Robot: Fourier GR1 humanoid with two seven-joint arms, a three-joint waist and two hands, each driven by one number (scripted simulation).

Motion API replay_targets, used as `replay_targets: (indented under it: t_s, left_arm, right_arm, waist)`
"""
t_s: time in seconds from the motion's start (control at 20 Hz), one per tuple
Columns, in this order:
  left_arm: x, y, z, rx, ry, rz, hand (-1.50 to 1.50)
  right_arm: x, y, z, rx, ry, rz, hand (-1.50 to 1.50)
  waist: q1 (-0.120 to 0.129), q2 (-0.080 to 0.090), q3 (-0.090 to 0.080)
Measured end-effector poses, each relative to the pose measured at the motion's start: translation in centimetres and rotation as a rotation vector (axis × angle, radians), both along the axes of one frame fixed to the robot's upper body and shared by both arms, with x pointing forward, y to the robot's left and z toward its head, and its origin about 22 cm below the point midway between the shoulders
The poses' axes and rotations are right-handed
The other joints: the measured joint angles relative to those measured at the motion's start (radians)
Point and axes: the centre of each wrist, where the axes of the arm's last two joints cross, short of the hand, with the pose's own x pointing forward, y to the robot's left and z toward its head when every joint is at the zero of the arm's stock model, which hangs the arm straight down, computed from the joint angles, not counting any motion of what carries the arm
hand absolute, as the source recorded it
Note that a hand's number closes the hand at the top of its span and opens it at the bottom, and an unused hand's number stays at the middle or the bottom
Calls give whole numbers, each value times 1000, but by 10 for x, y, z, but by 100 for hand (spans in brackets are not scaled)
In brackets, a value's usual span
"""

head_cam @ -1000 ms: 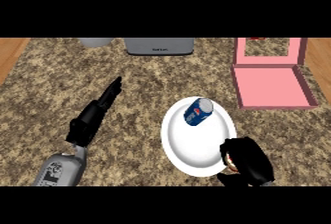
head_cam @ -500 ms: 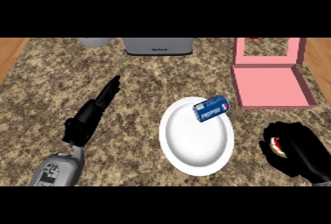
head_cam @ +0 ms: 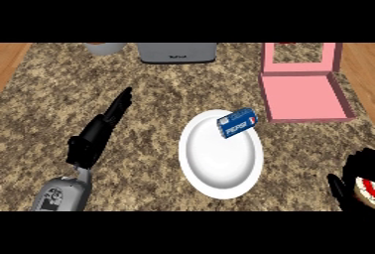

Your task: Pick the cupcake from the plate and place it in the cardboard box

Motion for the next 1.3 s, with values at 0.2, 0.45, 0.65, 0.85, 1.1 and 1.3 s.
replay_targets:
  t_s: [0.2, 0.45, 0.65, 0.85, 1.1, 1.3]
  left_arm:
    - [-1, -5, 2, -2, 4, -8, 0]
    - [1, -6, 1, -6, -3, -12, 0]
    - [3, -5, -3, -2, -4, -19, 0]
    - [9, -9, -3, -4, -7, -29, 0]
    - [4, -10, -1, -3, -12, -31, 0]
    - [4, -14, 0, -4, -7, -37, 0]
  right_arm:
    - [-15, -4, 34, 87, -57, -34, 150]
    - [-23, -13, 59, 167, -76, -106, 150]
    - [-11, -18, 80, 188, -100, -168, 150]
    - [17, -30, 92, 197, -105, -215, 150]
    - [49, -36, 103, 234, -99, -229, 150]
    - [80, -38, 104, 261, -90, -241, 150]
  waist:
    - [2, 1, 0]
    - [11, 3, 0]
    - [20, 5, 0]
    - [27, 7, 0]
    - [33, 8, 0]
    - [36, 8, 0]
